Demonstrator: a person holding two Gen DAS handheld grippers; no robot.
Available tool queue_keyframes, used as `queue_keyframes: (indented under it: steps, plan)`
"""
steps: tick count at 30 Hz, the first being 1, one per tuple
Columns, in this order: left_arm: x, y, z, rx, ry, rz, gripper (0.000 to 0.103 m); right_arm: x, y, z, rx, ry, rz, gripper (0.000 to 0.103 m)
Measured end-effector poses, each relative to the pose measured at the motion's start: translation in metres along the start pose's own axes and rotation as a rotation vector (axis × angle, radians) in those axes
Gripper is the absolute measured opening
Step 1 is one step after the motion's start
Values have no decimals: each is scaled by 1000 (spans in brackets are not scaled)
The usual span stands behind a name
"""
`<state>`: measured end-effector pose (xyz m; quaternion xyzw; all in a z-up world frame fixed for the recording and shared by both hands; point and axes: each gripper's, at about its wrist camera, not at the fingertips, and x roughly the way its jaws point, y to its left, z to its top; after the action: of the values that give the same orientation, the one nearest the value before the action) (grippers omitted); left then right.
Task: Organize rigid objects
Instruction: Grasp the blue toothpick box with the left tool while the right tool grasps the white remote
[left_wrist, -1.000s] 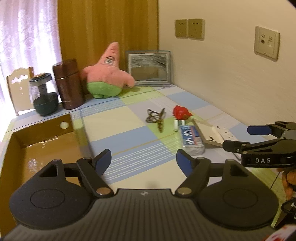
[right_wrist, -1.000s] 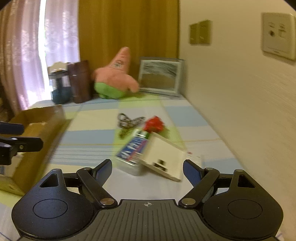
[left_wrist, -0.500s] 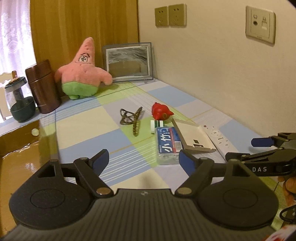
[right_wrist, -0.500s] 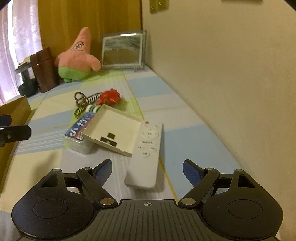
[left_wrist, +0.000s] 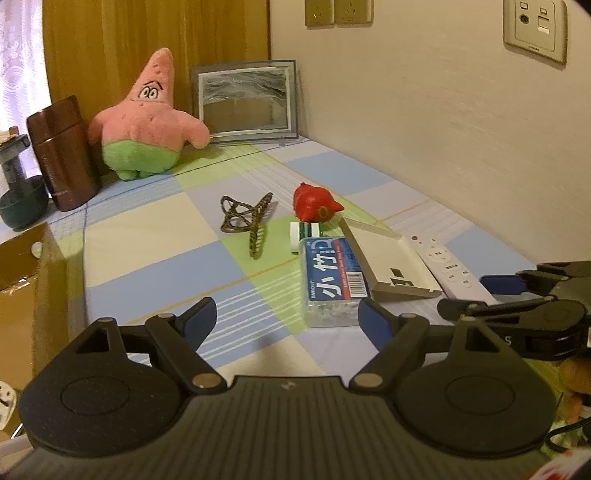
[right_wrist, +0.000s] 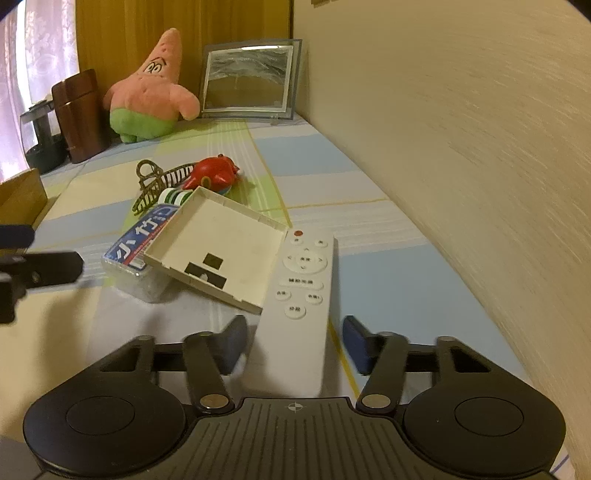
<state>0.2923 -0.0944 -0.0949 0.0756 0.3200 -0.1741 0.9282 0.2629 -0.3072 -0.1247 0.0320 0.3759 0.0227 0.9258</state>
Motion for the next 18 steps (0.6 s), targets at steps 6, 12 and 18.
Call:
queue_keyframes:
  steps: [6, 12, 18]
  plan:
    - [17, -9, -2, 27, 8, -42, 85, -3, -7, 4, 62, 18, -8, 36]
    - [40, -25, -5, 75, 27, -51, 85, -7, -13, 9, 96, 17, -18, 36]
    - [60, -33, -3, 97, 19, -28, 74, -9, -13, 11, 111, 9, -14, 36]
